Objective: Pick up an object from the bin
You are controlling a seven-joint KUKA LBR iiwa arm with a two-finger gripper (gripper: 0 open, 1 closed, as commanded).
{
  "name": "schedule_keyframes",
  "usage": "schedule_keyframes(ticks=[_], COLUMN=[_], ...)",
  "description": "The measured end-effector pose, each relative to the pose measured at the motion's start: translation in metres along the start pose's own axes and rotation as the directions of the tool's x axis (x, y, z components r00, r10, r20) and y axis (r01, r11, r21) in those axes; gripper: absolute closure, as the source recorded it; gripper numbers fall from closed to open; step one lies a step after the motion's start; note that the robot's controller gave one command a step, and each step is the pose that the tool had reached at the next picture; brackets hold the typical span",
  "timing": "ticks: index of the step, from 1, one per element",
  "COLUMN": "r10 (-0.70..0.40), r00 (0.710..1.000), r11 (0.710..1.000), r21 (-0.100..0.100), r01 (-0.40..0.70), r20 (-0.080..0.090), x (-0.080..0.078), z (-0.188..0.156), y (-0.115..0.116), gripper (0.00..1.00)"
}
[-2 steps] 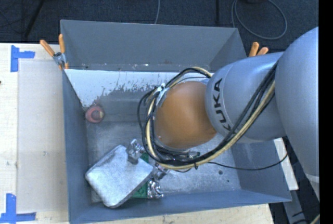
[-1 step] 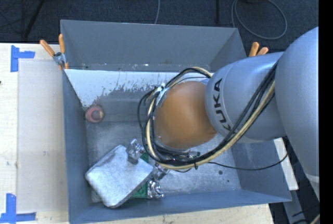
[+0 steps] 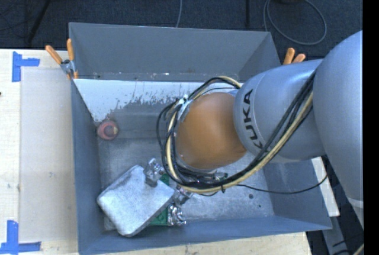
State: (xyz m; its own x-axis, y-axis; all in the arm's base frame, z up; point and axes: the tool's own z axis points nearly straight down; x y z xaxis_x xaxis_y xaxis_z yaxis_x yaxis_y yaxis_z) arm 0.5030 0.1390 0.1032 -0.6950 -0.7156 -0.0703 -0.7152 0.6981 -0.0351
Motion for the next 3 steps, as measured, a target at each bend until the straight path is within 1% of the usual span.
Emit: schedule_keyframes(ticks=[3], r10=[0.0], r00=[1.0], r11=[1.0], r21=[0.0], r01=[0.0], r20=[0.0], x=[0.0], z=[0.0], y=[0.0], gripper=[1.0])
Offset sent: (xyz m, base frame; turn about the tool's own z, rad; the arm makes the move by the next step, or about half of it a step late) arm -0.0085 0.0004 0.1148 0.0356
